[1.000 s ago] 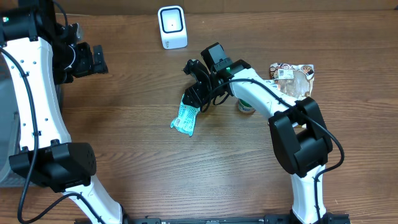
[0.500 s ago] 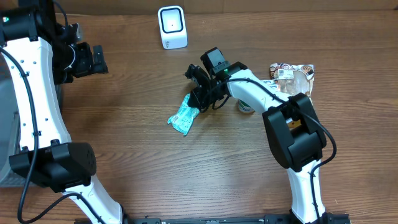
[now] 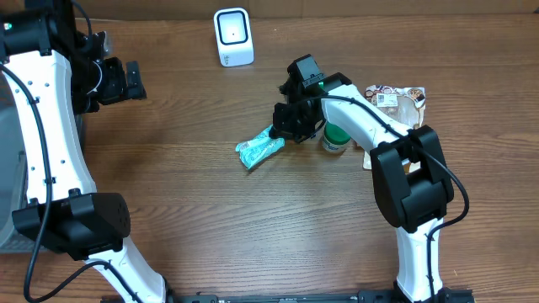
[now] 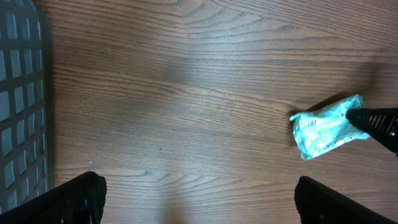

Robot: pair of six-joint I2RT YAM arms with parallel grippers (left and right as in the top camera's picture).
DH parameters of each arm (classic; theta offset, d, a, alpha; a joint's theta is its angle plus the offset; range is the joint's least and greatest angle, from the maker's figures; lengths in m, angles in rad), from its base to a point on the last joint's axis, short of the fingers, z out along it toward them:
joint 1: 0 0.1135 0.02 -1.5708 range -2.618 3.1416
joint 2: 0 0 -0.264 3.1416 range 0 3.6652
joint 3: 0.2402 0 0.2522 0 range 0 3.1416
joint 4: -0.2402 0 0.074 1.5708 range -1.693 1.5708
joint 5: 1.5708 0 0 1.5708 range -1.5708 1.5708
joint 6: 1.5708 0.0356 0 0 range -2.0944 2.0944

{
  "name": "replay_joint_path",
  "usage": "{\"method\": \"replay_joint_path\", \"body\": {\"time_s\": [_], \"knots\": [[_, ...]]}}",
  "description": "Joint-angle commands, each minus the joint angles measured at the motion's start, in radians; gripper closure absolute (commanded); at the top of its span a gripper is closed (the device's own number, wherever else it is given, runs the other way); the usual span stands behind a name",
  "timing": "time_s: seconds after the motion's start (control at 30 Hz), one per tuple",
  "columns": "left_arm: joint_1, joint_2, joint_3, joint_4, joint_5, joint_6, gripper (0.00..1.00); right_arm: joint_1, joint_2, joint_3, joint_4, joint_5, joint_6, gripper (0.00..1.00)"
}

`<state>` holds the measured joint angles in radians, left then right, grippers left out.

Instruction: Scan the item barcode

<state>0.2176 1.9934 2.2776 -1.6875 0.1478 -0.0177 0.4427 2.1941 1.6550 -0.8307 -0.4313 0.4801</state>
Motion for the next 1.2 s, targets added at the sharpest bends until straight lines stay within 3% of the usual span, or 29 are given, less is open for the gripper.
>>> {"method": "replay_joint_path", "body": {"time_s": [0.0, 0.03, 0.07, 0.1, 0.13, 0.2, 0.47, 0.87, 1.17], "knots": [[0.002, -0.024, 0.020, -0.002, -0.001, 0.018, 0.00, 0.033, -0.053, 0.027, 0.002, 0.101, 0.219, 0.96], [0.002, -0.024, 0.020, -0.002, -0.002, 0.018, 0.00, 0.043, -0.053, 0.027, -0.005, 0.109, 0.208, 0.94], [0.002, -0.024, 0.020, -0.002, -0.002, 0.018, 0.00, 0.056, -0.053, 0.027, -0.015, 0.109, 0.179, 0.84], [0.002, -0.024, 0.020, -0.002, -0.002, 0.018, 0.00, 0.070, -0.053, 0.027, -0.031, 0.109, 0.140, 0.64], [0.002, -0.024, 0.020, -0.002, -0.002, 0.018, 0.00, 0.077, -0.053, 0.027, -0.046, 0.109, 0.121, 0.55], [0.002, -0.024, 0.020, -0.002, -0.002, 0.018, 0.01, 0.091, -0.053, 0.027, -0.093, 0.108, 0.067, 0.46], [0.002, -0.024, 0.020, -0.002, -0.002, 0.018, 0.00, 0.049, -0.053, 0.029, -0.212, 0.086, -0.196, 0.46], [0.002, -0.024, 0.020, -0.002, -0.002, 0.018, 0.00, 0.001, -0.039, -0.006, -0.130, 0.000, -0.204, 0.50], [0.002, -0.024, 0.020, -0.002, -0.002, 0.018, 0.00, 0.001, -0.005, -0.029, -0.082, -0.042, -0.455, 0.50]]}}
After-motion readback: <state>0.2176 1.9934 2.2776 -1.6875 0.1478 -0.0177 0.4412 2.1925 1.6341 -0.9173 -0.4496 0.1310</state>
